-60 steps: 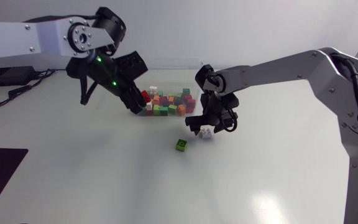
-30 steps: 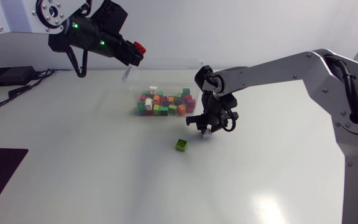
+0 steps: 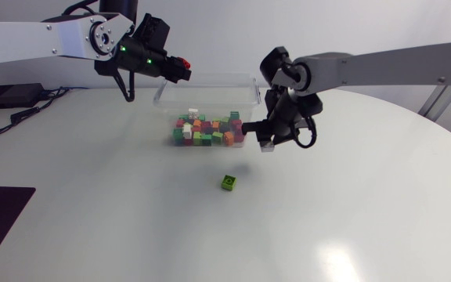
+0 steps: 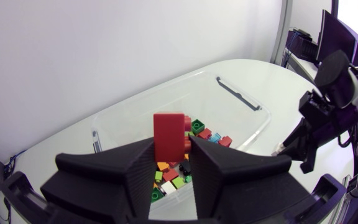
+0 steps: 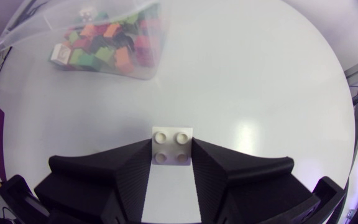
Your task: Place the duplo bricks in the container
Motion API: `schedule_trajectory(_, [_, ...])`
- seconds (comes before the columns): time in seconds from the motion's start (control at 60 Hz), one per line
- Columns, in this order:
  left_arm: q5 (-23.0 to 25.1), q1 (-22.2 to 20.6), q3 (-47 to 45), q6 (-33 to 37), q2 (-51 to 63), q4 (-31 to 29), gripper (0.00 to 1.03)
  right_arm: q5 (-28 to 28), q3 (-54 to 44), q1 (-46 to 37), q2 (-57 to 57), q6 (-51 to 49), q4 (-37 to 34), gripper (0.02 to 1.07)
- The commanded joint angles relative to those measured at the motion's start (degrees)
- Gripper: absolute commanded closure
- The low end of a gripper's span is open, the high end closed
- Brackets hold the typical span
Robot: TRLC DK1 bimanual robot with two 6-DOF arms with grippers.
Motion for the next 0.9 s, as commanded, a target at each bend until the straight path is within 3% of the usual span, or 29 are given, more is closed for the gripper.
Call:
schedule_trajectory(0.0, [-0.49, 0.30, 3.34, -2.45, 2.82, 1.51, 0.59, 0.36, 1.59, 0.00, -2.76, -1.03, -1.32, 0.84])
schedule_trajectory(0.083, [-0.84, 0.48, 4.05, -2.98, 4.84, 3.44, 0.17, 0.36, 3.79, 0.53, -4.17, -1.29, -1.50, 0.84])
schedule_trajectory(0.15, [-1.46, 0.48, 2.91, -2.45, 4.84, 4.49, 0.06, 0.27, 5.37, 0.97, -4.70, -1.47, -1.50, 0.84])
schedule_trajectory(0.5, [-1.11, 3.55, -12.56, 1.59, -9.92, 8.36, 0.05, -0.35, 15.57, 3.96, -3.64, -2.96, 2.02, 0.83])
schedule_trajectory(0.683, [3.29, 5.05, -21.44, 6.25, -18.27, 7.92, 0.05, -0.52, 20.40, 5.10, -0.13, -4.37, 5.00, 0.83])
schedule_trajectory(0.883, [8.91, 5.05, -29.00, 13.46, -23.63, 2.47, 0.05, -1.05, 23.83, 6.33, 4.80, -5.86, 10.45, 0.83])
